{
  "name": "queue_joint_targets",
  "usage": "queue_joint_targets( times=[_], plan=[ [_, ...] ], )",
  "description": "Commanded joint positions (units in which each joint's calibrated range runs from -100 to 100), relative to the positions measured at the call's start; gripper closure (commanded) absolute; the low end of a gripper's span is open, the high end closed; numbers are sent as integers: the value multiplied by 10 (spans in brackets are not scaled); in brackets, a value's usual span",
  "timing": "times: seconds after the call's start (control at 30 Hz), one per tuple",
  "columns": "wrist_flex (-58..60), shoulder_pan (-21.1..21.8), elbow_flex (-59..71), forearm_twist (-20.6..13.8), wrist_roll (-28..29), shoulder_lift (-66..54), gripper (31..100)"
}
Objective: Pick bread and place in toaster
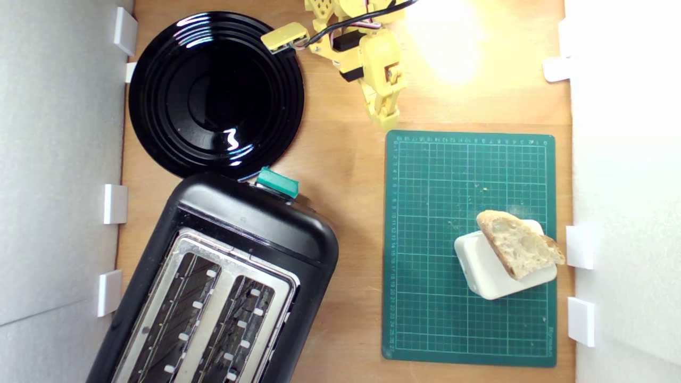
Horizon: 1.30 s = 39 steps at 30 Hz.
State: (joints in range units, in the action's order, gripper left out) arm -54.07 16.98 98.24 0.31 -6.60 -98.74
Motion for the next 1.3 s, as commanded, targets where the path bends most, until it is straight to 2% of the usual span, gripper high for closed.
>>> queue_joint_targets(
  times=[0.0, 1.0, 1.27],
  plan=[
    [1, 1, 3, 5, 1, -4, 994],
    [9, 0, -4, -1, -4, 24, 990],
    [101, 4, -5, 2, -4, 82, 988]
  ],
)
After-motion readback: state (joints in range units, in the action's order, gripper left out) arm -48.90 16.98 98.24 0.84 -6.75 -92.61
